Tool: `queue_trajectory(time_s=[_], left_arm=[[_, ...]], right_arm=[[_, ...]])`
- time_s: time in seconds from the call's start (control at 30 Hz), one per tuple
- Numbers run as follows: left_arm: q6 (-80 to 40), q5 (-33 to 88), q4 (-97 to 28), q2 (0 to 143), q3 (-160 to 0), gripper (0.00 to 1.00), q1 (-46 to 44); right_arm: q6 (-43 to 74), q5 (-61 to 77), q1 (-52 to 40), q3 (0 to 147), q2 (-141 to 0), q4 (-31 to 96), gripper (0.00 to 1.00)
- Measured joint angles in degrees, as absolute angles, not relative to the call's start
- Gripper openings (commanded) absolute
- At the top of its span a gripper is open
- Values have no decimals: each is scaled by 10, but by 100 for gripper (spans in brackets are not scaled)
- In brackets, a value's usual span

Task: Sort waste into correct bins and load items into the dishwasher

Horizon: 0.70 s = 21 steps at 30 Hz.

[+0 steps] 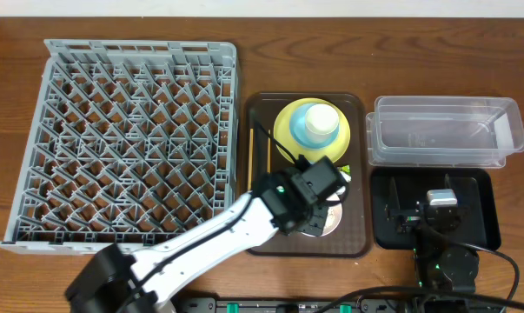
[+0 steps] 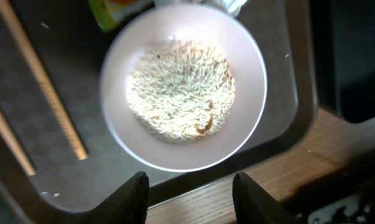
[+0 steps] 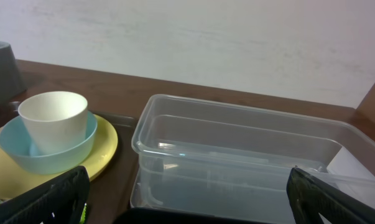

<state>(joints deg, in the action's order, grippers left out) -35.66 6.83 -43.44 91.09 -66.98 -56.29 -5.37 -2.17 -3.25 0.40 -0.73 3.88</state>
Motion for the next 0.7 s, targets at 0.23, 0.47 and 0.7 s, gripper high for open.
queue_trajectory(time_s=[0.23, 0.47, 0.7], left_arm=[[-362, 66, -433, 938, -670, 46, -573], [-362, 64, -431, 938, -670, 46, -579], [-362, 64, -414, 938, -670, 48, -600]], right_arm=[[-54, -22, -32, 4, -7, 39, 99], [-54, -22, -32, 4, -7, 39, 99], [-54, -22, -32, 4, -7, 39, 99]])
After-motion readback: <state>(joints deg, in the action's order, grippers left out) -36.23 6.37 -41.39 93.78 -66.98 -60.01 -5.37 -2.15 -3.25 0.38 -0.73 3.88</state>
